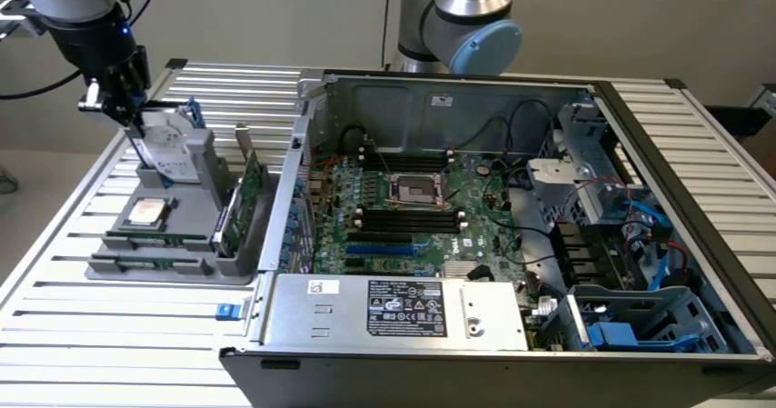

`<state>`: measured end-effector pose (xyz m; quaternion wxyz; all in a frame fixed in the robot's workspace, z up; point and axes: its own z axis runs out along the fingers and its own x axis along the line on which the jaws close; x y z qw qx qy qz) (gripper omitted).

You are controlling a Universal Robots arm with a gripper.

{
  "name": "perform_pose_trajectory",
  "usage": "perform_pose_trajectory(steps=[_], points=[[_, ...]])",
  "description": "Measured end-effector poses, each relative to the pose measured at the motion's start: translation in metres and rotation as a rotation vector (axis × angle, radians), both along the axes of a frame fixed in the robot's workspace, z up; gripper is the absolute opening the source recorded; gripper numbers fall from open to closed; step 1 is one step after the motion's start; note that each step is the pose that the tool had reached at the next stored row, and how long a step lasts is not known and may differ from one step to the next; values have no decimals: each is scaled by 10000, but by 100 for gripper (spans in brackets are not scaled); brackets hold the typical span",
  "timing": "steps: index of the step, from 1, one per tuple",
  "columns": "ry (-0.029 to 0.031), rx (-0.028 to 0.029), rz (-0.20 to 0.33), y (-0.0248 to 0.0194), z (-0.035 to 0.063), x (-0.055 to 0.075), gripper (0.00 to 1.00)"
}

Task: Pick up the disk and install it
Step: 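Pick up the disk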

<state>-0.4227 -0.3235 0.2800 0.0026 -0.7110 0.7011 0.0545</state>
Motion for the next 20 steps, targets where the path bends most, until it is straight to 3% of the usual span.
perform_pose_trajectory(steps=[20], points=[[-2,1,-179,-109,0,-20,33]])
